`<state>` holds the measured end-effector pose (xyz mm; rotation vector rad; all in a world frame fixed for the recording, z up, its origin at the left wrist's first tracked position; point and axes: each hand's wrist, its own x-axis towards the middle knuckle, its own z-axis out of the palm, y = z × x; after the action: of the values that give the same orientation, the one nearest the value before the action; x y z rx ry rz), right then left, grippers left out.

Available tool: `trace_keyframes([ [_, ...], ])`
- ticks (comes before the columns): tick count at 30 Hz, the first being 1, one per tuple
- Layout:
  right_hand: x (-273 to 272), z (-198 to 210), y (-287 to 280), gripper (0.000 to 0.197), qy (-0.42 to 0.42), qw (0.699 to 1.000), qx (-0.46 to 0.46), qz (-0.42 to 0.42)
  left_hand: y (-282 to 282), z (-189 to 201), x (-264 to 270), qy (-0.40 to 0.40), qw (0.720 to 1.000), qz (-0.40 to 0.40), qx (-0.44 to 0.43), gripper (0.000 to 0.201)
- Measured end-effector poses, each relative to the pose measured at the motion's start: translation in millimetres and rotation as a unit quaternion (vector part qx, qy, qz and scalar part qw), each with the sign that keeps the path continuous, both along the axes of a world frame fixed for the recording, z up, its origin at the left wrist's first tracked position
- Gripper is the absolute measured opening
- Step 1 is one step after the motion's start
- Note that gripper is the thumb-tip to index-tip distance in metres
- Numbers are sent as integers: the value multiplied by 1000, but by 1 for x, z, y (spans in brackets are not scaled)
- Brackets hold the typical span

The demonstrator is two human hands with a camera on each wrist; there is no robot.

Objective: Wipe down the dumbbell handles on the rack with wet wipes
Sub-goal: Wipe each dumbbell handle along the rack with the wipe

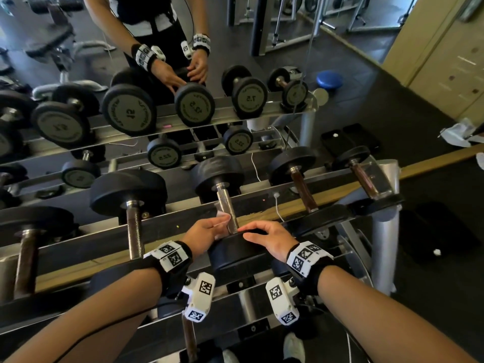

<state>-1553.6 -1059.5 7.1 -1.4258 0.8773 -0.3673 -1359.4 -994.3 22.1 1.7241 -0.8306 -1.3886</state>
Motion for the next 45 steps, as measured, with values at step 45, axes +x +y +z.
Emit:
trace_keyframes([
  [45, -154, 39, -165, 21, 27, 986, -135, -96, -134, 31, -216, -228, 955, 185, -34, 21],
])
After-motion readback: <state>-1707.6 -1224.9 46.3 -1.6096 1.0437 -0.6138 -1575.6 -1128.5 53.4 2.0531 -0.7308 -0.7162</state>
